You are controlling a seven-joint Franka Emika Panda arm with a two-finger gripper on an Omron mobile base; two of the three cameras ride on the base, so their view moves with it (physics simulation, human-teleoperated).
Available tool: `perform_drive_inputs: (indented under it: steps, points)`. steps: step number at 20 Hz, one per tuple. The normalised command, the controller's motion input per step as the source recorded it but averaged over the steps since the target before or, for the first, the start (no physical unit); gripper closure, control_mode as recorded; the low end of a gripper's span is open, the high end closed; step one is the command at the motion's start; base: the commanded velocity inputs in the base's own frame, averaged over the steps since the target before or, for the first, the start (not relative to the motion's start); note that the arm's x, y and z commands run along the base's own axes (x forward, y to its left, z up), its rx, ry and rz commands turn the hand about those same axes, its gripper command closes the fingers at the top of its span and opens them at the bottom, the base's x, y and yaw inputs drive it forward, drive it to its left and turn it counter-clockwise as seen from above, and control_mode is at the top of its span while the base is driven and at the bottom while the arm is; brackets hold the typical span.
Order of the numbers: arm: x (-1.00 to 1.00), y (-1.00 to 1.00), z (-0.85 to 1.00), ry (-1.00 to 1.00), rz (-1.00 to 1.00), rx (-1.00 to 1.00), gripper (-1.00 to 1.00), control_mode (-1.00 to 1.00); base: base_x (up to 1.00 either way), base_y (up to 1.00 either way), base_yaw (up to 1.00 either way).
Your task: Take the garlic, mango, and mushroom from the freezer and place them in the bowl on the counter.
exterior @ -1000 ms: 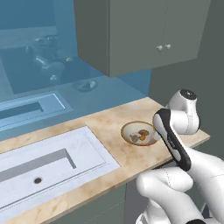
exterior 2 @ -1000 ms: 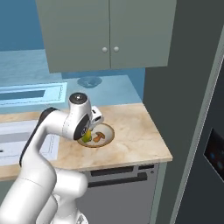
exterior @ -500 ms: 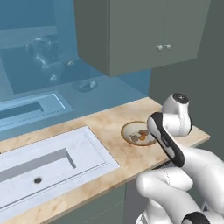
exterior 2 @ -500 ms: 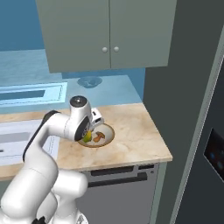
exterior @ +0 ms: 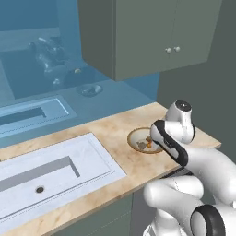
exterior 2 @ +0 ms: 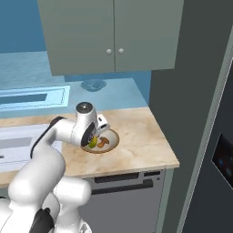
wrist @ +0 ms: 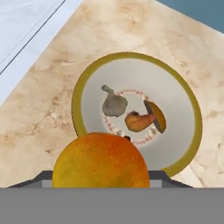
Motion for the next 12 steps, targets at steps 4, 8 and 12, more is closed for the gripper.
perform_drive_inputs:
  steps: [4, 8, 12]
  points:
    - [0.27, 0.0, -0.23, 0.03, 0.0, 0.0, 1.0, -1.0, 0.0, 0.0, 0.0]
    - [0.24, 0.0, -0.23, 0.04, 0.0, 0.0, 1.0, -1.0, 0.0, 0.0, 0.0]
    - [0.26, 0.0, -0.21, 0.04, 0.0, 0.0, 1.0, -1.0, 0.0, 0.0, 0.0]
